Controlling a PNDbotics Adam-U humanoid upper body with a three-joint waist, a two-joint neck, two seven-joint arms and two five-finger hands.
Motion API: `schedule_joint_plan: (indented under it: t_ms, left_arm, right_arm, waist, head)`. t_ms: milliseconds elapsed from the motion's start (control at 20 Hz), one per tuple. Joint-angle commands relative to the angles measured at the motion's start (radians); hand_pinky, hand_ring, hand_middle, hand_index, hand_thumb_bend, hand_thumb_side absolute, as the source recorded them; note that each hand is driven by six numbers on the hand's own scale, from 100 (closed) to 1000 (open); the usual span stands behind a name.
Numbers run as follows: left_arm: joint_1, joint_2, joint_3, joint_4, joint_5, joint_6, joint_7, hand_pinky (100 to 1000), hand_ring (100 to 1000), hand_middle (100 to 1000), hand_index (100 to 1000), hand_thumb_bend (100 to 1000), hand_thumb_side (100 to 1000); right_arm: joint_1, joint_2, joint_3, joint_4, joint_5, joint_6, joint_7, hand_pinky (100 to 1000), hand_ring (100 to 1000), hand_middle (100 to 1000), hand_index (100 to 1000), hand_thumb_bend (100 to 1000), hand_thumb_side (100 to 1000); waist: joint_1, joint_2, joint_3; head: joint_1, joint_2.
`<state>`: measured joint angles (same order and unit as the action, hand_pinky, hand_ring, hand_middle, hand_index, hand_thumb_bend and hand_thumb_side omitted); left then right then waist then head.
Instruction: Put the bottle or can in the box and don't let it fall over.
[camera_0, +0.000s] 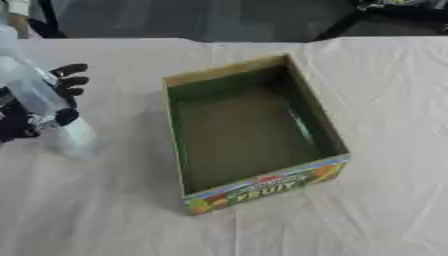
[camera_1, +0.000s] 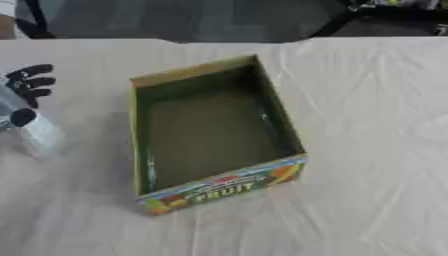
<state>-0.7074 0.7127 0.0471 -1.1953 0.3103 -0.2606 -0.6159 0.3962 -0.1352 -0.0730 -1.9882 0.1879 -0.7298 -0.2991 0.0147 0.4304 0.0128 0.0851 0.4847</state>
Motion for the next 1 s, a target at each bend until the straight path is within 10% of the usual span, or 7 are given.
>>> schedule_joint_plan:
  t_ms: [50,400,1000]
  left_arm:
    - [-0.018,0.026,0.009,-0.002,0.003,0.002,0.014,1000,1000,1000,485,442,316]
    - [-0.020,0.024,0.008,0.019,-0.001,0.022,0.015,1000,987,1000,332,355,281]
    - [-0.023,0.021,0.006,0.040,0.033,-0.001,-0.051,1000,583,1000,254,345,387]
  right_arm:
    - [0.003,-0.003,-0.004,-0.012,-0.006,0.000,0.001,1000,1000,1000,1000,100,470]
    - [0.001,-0.001,-0.004,-0.012,-0.009,0.005,0.003,1000,1000,1000,1000,100,470]
    - [-0.008,0.004,-0.003,-0.012,-0.007,0.019,0.009,1000,1000,1000,1000,100,470]
  waist:
    - [-0.001,-0.016,0.001]
    - [-0.002,-0.015,-0.002]
    - [-0.003,-0.008,-0.006]
  head:
    - [-0.002,-0.015]
    - [-0.001,-0.020]
    - [-0.002,-0.019]
